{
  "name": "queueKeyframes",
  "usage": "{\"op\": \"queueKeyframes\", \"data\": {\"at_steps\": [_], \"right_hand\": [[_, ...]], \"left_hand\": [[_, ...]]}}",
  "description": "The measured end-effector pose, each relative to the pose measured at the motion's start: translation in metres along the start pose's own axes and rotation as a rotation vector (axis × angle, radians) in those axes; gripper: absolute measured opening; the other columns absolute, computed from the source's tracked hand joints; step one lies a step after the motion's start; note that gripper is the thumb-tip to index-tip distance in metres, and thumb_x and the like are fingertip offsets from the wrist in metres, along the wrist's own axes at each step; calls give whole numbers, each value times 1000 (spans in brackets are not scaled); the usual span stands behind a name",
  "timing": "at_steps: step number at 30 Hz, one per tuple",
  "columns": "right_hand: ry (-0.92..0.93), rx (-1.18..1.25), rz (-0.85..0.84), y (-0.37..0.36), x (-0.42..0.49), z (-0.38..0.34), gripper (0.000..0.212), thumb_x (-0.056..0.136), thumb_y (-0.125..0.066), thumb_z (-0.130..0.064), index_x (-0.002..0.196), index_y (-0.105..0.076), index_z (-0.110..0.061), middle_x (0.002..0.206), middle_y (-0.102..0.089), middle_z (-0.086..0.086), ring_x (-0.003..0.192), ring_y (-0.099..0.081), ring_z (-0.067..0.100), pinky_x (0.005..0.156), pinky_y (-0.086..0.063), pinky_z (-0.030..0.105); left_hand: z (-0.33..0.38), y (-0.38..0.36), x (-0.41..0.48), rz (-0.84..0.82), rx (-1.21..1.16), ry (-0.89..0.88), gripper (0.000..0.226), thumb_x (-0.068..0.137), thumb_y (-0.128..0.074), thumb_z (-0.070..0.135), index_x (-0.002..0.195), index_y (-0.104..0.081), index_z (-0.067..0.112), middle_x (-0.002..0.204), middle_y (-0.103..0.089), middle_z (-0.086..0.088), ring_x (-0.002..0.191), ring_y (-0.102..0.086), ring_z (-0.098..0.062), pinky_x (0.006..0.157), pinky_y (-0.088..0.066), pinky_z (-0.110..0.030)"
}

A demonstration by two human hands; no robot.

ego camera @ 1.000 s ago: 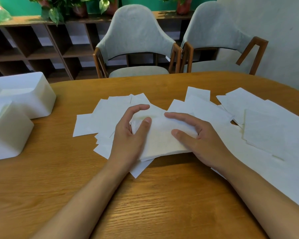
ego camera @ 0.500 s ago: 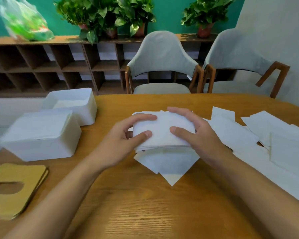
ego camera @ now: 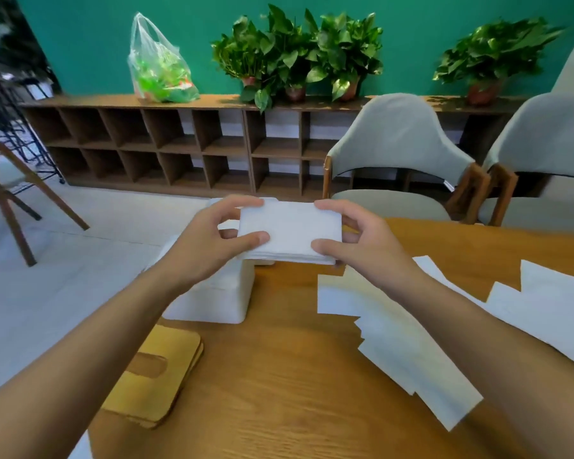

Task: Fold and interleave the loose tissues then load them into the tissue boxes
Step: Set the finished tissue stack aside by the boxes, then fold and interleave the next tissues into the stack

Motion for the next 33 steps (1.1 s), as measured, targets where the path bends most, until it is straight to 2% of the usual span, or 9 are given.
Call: {"op": "queueKeyframes", "data": {"at_steps": [5,8,11,15,17,20,26,30,33], "right_hand": [[-23,-39,38,-27,57,11,52,82,-83,-21,128,-61,-31,129,-58,-9,117,-55,13,68,-62,25],[-33,-87,15,-46,89,19,50,82,-83,-22,126,-62,-29,126,-58,-8,112,-57,14,62,-58,20],[-27,-168,-18,-64,114,24,50,84,-82,-27,129,-62,-28,123,-57,-10,108,-59,14,64,-57,19],[59,-381,-60,-81,141,27,50,86,-78,-34,133,-62,-25,132,-60,-8,114,-53,10,71,-42,15],[75,-508,-95,-90,151,32,51,87,-76,-36,135,-61,-26,138,-58,-6,116,-53,12,77,-46,19],[52,-631,-127,-97,162,41,53,86,-77,-40,135,-60,-27,142,-56,-3,127,-50,20,99,-50,38],[58,-785,-203,-107,170,44,56,84,-76,-47,134,-61,-28,136,-58,-1,109,-57,17,83,-52,28],[58,-913,-252,-114,171,44,55,84,-76,-50,133,-63,-28,135,-54,0,116,-53,20,95,-53,35],[82,-975,-175,-113,170,37,55,80,-77,-57,128,-66,-32,130,-44,0,115,-45,20,94,-52,36]], "left_hand": [[-34,37,35,107,9,95,33,92,-78,30,123,-68,36,122,-65,14,108,-64,-8,80,-55,-20],[-58,53,57,138,70,164,17,91,-80,28,108,-75,32,113,-71,13,102,-68,-10,81,-57,-27],[-82,65,73,146,148,225,17,89,-81,31,105,-77,32,104,-74,13,92,-71,-10,84,-62,-34],[-109,73,86,170,207,290,18,86,-86,27,102,-78,28,99,-74,7,90,-72,-14,83,-62,-36],[-114,71,91,149,291,305,19,84,-87,28,100,-79,26,96,-74,5,88,-71,-15,75,-61,-32],[-108,63,100,115,445,254,19,87,-84,27,103,-78,18,97,-72,1,84,-67,-13,63,-51,-22],[-103,57,109,48,620,217,25,88,-83,22,110,-79,13,101,-72,-4,82,-66,-17,61,-48,-20],[-107,43,110,-48,721,222,27,87,-84,23,112,-79,15,116,-70,-3,89,-61,-15,74,-48,-23],[-108,40,110,-50,723,200,30,88,-84,25,116,-78,17,127,-65,-3,97,-56,-16,80,-46,-24]]}}
Point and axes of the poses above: each hand's wrist, its own x-axis towards the middle knuckle, its own y-axis out of the back of the hand, z = x × y, the point moved 7 cm from there along x, towards the middle knuckle
